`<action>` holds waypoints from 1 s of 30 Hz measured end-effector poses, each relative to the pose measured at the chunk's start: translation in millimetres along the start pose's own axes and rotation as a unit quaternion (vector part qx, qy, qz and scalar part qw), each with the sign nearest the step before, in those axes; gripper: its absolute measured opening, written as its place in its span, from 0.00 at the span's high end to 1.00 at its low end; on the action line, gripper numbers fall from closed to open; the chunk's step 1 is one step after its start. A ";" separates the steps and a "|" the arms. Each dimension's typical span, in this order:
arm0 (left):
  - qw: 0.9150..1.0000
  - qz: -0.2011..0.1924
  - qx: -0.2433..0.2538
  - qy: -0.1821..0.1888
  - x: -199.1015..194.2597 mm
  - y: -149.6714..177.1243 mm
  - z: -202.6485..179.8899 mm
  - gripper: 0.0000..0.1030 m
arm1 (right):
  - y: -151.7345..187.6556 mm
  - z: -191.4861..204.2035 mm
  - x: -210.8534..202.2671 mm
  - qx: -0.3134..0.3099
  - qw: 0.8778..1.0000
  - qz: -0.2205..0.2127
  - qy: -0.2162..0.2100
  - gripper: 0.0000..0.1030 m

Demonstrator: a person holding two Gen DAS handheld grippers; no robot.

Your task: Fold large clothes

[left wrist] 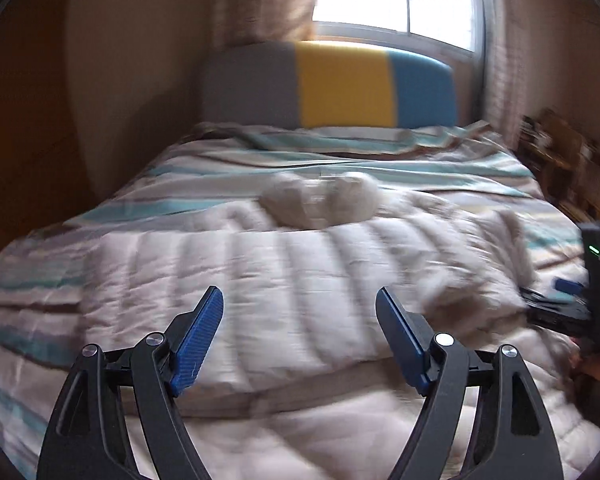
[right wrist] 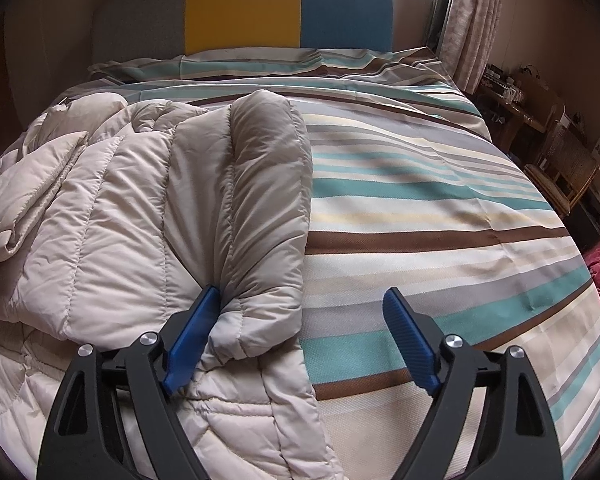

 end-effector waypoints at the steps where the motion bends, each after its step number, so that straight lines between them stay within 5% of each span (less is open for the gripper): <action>1: 1.000 0.007 -0.019 -0.018 1.5 3.9 17.9 0.24 | -2.5 2.8 -3.9 -0.001 1.000 0.000 -0.011 0.19; 8: 0.990 0.053 -0.129 -0.037 20.8 52.3 82.8 0.24 | -35.2 44.0 -69.9 -0.030 0.994 -0.073 -0.077 0.19; 14: 0.992 0.052 -0.111 -0.037 25.2 56.9 72.3 0.24 | -40.1 149.5 -96.7 -0.079 0.979 -0.061 -0.180 0.21; 16: 0.991 0.055 -0.114 -0.033 27.4 57.1 72.0 0.24 | -39.4 183.9 -90.7 -0.092 0.974 -0.050 -0.201 0.29; 20: 0.990 0.059 -0.127 -0.024 32.7 62.3 76.6 0.23 | -36.1 223.7 -66.4 -0.097 0.972 -0.027 -0.213 0.38; 25: 0.989 0.067 -0.129 -0.021 36.8 65.7 78.6 0.22 | -18.2 228.9 -20.1 -0.101 0.977 0.000 -0.185 0.42; 30: 0.989 0.077 -0.122 -0.020 41.7 67.1 77.1 0.20 | -1.3 229.5 -7.4 -0.117 0.977 -0.022 -0.176 0.41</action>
Point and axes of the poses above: each gripper's, at about its wrist camera, not at the fingertips, and x roughly the way its jaws point, z to its left, y to its underside, the point moved 9 cm from there along x, roughly the way its jaws point, and after that the axes turned 10 degrees about x, right-handed, at the moved point
